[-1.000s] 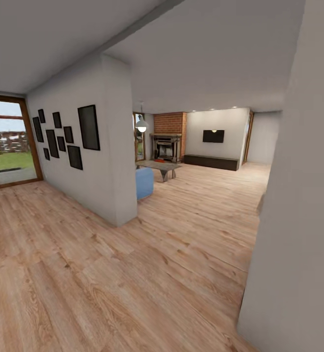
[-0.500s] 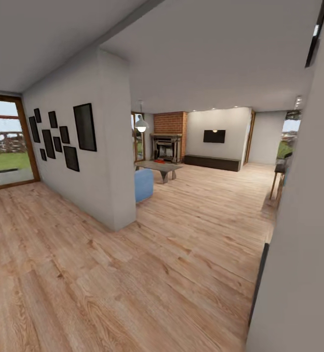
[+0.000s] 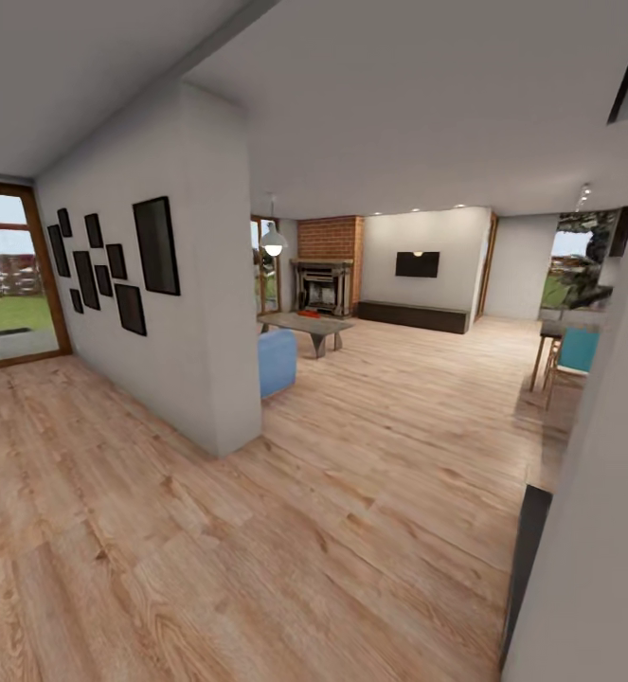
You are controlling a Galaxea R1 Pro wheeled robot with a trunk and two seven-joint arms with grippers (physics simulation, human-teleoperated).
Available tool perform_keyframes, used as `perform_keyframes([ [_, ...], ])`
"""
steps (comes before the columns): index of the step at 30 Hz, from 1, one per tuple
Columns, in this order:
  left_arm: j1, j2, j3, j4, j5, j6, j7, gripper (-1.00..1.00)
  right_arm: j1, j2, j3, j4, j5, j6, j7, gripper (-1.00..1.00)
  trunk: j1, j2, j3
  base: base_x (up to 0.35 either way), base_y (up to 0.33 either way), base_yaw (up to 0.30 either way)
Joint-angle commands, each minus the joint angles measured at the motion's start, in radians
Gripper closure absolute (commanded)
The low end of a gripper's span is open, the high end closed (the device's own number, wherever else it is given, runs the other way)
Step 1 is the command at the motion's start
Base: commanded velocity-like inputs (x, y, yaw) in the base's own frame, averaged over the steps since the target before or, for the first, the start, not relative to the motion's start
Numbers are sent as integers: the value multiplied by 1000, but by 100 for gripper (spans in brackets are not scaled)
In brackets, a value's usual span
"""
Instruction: Move the two storage containers from the living room to the garage. In the garage, place one container on the floor and stack the other container on top of it (either order is fine).
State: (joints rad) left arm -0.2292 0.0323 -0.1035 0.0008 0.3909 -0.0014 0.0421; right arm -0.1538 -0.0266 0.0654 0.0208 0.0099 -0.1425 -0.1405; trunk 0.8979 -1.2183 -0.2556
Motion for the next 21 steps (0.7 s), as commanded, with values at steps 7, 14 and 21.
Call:
perform_keyframes([
  [7,0,0,-9,-1,8,0,2,-100,-1,1,5,2,-2,-3,-4,-100,1,-1,-1,323,0,0],
  [14,-1,0,-9,0,8,0,2,-100,-1,1,6,2,3,-2,-4,-100,1,-1,-1,323,0,0],
  [21,-1,0,-9,0,8,0,2,-100,-1,1,38,2,8,-2,7,-100,1,-1,-1,323,0,0],
])
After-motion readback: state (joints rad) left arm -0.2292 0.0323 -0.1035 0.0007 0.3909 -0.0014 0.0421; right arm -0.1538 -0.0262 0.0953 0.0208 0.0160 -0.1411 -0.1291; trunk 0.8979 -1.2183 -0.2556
